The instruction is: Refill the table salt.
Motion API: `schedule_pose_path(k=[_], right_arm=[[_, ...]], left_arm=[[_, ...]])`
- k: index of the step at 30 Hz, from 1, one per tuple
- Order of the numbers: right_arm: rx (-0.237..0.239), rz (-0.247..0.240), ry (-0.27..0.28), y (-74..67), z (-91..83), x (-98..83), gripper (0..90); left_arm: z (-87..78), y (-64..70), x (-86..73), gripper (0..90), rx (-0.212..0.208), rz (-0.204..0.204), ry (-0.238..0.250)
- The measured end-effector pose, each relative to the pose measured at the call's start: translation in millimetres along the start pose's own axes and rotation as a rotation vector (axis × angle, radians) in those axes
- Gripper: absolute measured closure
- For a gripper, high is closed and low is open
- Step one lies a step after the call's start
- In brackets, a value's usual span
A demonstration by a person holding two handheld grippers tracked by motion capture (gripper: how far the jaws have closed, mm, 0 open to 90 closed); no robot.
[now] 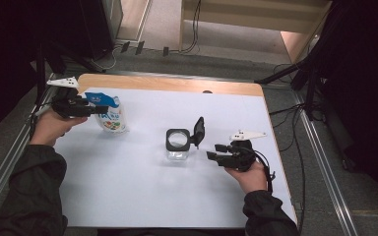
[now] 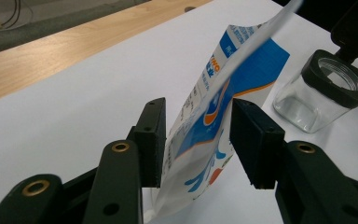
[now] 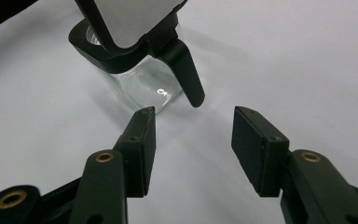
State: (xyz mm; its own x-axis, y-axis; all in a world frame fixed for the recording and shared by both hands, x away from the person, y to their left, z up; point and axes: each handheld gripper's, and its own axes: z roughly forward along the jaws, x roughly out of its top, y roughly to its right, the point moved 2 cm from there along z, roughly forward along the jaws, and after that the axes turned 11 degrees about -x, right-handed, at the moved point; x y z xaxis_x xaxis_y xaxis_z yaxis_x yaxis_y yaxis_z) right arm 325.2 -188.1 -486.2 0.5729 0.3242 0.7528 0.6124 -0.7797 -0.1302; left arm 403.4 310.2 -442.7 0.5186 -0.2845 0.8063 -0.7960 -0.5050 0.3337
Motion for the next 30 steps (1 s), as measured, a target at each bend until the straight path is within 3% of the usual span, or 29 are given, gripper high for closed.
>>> schedule_pose_path(k=[4, 15, 17, 20, 24, 30], right_arm=[[0.002, -0.002, 0.000, 0.0, 1.7, 0.0, 51.3], [0.011, -0.009, 0.000, -2.9, 3.5, 0.8, 52.7], [0.016, -0.010, 0.000, -3.4, 4.0, 0.9, 52.8], [0.018, -0.014, -0.005, -4.7, 5.4, 1.0, 52.9], [0.024, -0.025, -0.013, -7.2, 8.1, 1.2, 53.5], [0.031, -0.032, -0.009, -11.0, 7.8, 1.8, 53.6]], left_arm=[[0.1, 0.5, -0.1, 63.7, 0.006, 0.003, -0.002], [4.2, 11.4, 3.8, 80.6, -0.044, 0.014, 0.006], [5.8, 13.4, 4.5, 83.1, -0.025, 0.018, 0.001], [7.3, 14.4, 3.6, 86.4, -0.031, 0.029, 0.001], [5.9, 14.9, 3.8, 89.6, -0.007, 0.010, -0.010], [7.1, 19.7, 7.7, 90.0, -0.006, -0.001, -0.028]])
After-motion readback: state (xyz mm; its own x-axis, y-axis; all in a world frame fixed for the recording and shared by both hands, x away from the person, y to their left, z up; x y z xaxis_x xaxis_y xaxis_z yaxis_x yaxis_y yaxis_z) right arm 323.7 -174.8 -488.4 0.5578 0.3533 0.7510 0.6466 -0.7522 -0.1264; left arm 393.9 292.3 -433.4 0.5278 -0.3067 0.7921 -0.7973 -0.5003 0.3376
